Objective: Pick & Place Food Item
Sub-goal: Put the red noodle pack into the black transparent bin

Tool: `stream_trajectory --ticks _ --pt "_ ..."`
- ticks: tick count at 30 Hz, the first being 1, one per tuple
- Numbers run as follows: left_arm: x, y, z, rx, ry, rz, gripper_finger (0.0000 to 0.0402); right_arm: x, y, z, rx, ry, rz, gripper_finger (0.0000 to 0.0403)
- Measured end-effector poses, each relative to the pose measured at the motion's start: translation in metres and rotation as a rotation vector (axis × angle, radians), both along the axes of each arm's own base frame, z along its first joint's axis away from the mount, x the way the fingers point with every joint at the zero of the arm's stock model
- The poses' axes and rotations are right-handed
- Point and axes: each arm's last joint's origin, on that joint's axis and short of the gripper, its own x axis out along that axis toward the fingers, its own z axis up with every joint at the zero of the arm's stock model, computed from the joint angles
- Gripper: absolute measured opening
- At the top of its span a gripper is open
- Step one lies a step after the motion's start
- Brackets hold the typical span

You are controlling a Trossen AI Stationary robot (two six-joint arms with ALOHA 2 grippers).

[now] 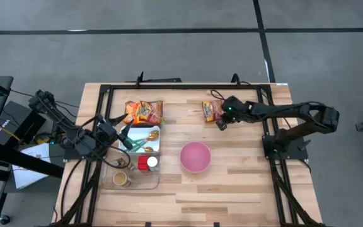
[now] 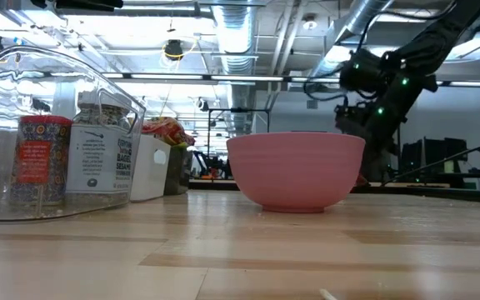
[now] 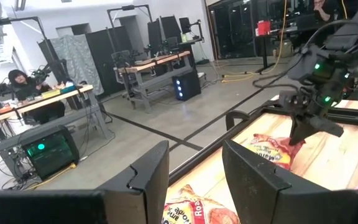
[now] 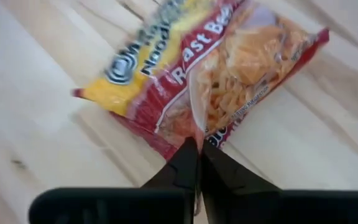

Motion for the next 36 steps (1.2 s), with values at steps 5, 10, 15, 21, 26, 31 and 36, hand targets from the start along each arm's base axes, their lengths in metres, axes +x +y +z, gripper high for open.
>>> stream_trajectory --ticks 5,10,15,21,26,31,36 --pt "0.001 -0.001 0.0 -0.001 0.001 -0.031 0.0144 -0.003 0.011 0.022 -0.042 -0.087 0.038 0.0002" --pt "0.01 -0.005 -0.005 0.068 0.094 -0.181 0.0144 -0.01 0.024 0.05 -0.099 -0.211 0.077 0.0001" --pt "0.033 -0.004 -0.014 0.141 0.182 -0.218 0.0144 -0.021 0.031 0.075 -0.168 -0.309 0.114 0.0001" --pt "0.073 0.005 -0.017 0.199 0.12 -0.333 0.0144 -0.027 0.046 0.113 -0.198 -0.435 0.272 0.0" --pt "0.096 0.008 -0.027 0.226 0.161 -0.412 0.0144 -0.032 0.067 0.13 -0.135 -0.436 0.427 0.0" --pt "0.122 0.006 -0.03 0.21 0.162 -0.517 0.0144 -0.03 0.091 0.133 -0.077 -0.449 0.587 0.0" --pt "0.158 0.0 -0.031 0.153 0.131 -0.702 0.0147 -0.026 0.11 0.138 -0.071 -0.51 0.695 0.0"
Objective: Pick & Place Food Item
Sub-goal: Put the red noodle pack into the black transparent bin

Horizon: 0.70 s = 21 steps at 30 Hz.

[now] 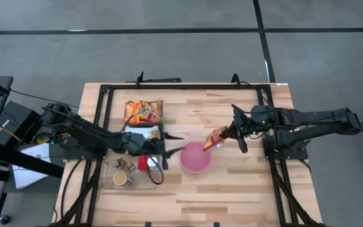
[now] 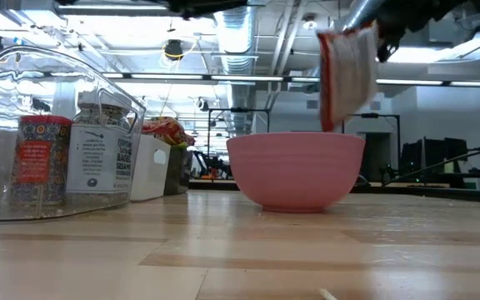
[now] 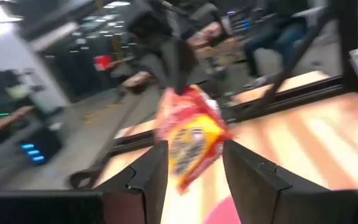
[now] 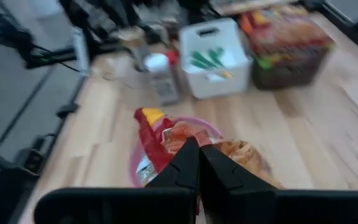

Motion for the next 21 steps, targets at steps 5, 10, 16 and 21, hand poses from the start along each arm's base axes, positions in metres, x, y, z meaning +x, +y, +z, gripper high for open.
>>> stream_trajectory --ticks 5,10,16,21 --pt "0.038 -0.004 -0.002 -0.09 0.008 -0.104 0.0176 0.001 0.016 0.005 -0.012 -0.059 0.096 0.0" --pt "0.061 -0.005 0.003 -0.209 -0.018 -0.193 0.022 0.0 0.031 0.006 -0.019 -0.068 0.177 0.0" --pt "0.078 -0.009 -0.003 -0.279 -0.003 -0.235 0.0255 -0.002 0.043 0.01 -0.047 -0.117 0.231 0.0" --pt "0.092 -0.009 -0.009 -0.304 0.007 -0.224 0.0254 -0.002 0.05 0.014 -0.07 -0.176 0.268 0.0"
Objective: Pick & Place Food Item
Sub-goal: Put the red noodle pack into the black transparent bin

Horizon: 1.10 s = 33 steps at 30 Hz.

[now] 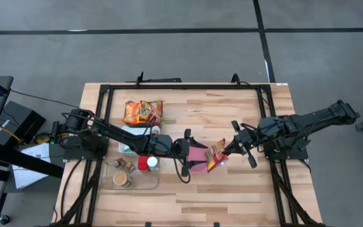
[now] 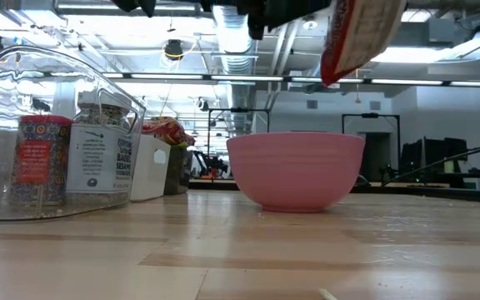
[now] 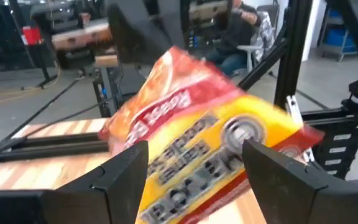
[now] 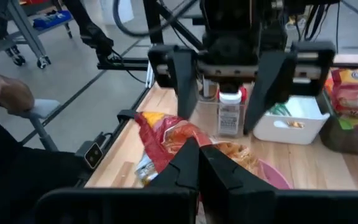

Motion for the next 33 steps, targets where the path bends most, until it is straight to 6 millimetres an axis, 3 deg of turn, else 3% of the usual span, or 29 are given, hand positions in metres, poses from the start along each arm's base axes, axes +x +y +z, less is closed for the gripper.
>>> stream_trajectory --ticks 15,24,33 --pt "0.001 0.0 0.008 -0.029 -0.047 -0.024 0.0228 0.001 0.006 0.008 -0.026 -0.099 0.019 0.0" --pt "0.001 -0.001 0.009 -0.033 -0.052 -0.057 0.0226 0.013 0.009 0.007 -0.056 -0.13 0.03 0.0" --pt "0.001 -0.002 0.009 -0.035 -0.053 -0.076 0.0226 0.035 0.014 0.025 -0.102 -0.138 0.038 0.0"
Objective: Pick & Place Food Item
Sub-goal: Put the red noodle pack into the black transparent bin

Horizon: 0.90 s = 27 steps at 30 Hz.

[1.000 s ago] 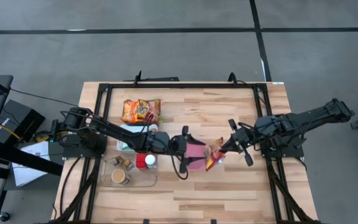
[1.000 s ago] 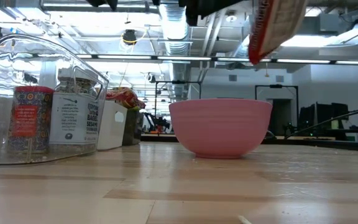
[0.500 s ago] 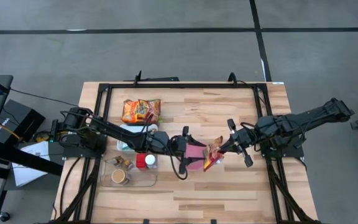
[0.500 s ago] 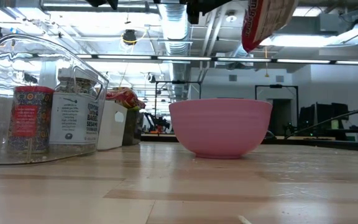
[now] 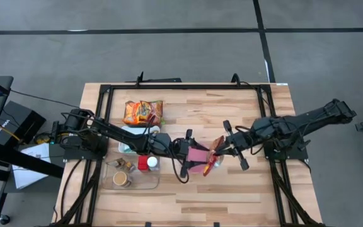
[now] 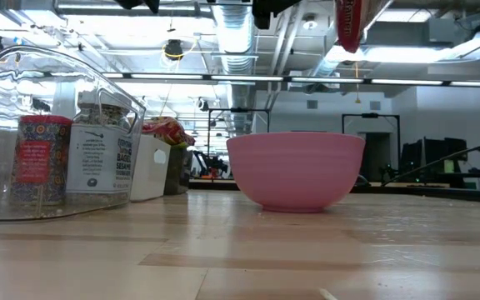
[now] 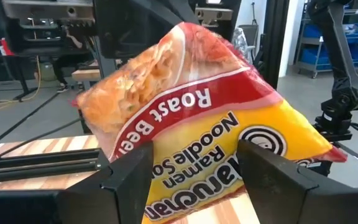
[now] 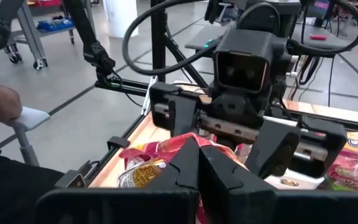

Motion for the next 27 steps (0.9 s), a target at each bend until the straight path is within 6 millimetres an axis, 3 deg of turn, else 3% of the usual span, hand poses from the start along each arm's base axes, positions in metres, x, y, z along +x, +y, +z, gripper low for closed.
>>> stream_trajectory --ticks 6,12,21,27 --pt "0.0 0.0 -0.001 0.0 0.002 -0.01 0.0219 0.014 0.0 0.003 -0.016 0.034 -0.01 0.0" --pt "0.0 -0.001 0.001 -0.002 -0.013 -0.037 0.0193 0.014 0.0 0.006 -0.022 0.028 -0.006 0.0" --pt "-0.001 -0.003 0.004 -0.007 -0.044 -0.098 0.0123 0.014 0.0 0.007 -0.02 0.022 -0.004 0.0" --pt "-0.001 -0.003 0.004 -0.007 -0.048 -0.101 0.0054 0.014 0.001 0.007 -0.019 0.013 0.018 0.0"
